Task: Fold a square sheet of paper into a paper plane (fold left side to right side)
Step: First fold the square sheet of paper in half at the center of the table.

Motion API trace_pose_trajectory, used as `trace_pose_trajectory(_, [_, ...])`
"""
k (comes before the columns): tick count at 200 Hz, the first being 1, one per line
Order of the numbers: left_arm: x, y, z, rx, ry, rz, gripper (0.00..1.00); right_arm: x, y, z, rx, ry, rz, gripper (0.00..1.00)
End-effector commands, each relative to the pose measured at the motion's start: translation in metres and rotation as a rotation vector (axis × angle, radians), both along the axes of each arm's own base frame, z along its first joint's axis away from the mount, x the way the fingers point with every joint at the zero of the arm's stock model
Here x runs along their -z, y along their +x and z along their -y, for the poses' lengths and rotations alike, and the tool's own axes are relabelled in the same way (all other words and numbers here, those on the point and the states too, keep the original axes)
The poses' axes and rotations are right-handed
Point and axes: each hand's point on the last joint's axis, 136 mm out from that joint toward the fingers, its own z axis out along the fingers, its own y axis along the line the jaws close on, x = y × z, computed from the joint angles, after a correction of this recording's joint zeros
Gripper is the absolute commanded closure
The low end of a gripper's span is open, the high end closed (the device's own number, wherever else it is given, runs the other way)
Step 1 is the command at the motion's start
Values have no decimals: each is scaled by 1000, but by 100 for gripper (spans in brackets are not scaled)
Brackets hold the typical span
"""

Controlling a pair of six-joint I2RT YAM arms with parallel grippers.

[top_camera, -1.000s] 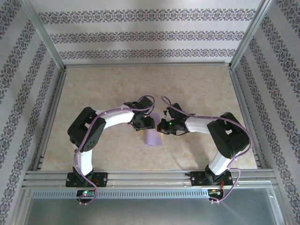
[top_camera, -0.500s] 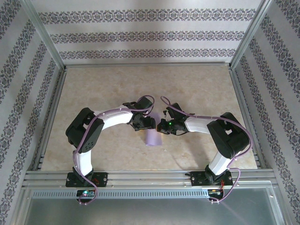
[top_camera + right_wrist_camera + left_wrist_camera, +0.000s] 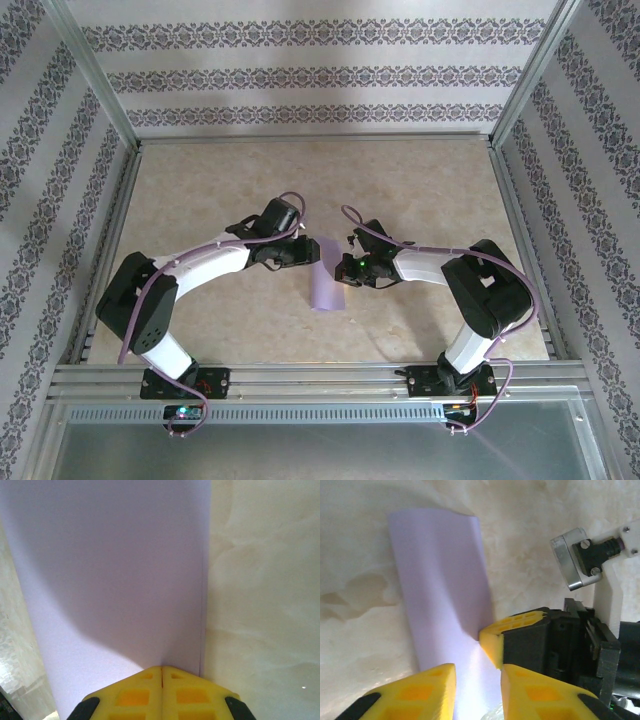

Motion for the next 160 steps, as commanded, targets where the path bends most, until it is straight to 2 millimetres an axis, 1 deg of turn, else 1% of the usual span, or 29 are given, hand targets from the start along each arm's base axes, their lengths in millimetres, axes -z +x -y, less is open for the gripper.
trace_pose_trajectory(1, [1,-2,20,66,-94,1,79,22,-13,15,1,-104,-54,100])
trace_pose_trajectory(27, [12,-9,30,102,-141,-45,89,23,-14,16,3,-112,-56,100])
trace_pose_trajectory(42, [23,-12,31,107,-133,-75,92,23,-14,16,3,-115,-58,100])
trace_pose_trajectory(67, [45,-17,23,100,-75,-118,95,25,-16,17,-1,-122,-66,100])
trace_pose_trajectory(96, [65,-23,13,107,-3,-156,96,26,-17,19,-3,-134,-71,100])
trace_pose_trajectory(122, [76,-25,2,108,71,-168,97,27,-18,22,-6,-148,-71,100])
trace_pose_trajectory(160, [87,-27,-6,87,90,-186,99,29,-20,25,-5,-166,-77,100])
